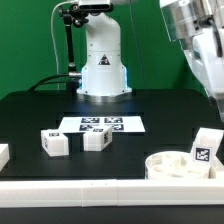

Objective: Assemble stool

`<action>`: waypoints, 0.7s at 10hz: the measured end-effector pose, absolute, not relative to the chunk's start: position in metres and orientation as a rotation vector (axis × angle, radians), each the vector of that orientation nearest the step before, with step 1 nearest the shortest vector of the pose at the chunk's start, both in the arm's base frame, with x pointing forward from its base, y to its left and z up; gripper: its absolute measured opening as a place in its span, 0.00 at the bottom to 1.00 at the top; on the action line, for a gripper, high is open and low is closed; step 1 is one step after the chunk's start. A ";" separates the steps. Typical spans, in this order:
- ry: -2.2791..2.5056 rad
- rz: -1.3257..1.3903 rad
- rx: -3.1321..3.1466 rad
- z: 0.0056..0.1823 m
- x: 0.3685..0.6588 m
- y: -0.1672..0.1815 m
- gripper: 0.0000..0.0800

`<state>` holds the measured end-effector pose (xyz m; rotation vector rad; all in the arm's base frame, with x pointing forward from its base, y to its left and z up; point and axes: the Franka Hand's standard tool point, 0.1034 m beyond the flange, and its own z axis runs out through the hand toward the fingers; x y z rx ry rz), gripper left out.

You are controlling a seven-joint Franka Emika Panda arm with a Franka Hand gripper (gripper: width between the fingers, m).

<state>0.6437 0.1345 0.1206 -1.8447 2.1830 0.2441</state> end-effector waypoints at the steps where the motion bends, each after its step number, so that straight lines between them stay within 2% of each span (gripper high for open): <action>1: 2.184 0.240 -1.844 0.119 0.644 0.135 0.81; 4: 2.155 0.237 -1.879 0.117 0.643 0.135 0.81; 7: 1.754 0.217 -2.313 0.122 0.636 0.127 0.81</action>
Offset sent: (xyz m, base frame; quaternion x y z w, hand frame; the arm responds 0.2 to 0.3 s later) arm 0.0000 0.0000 0.0000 0.0000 0.0000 0.0000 1.0000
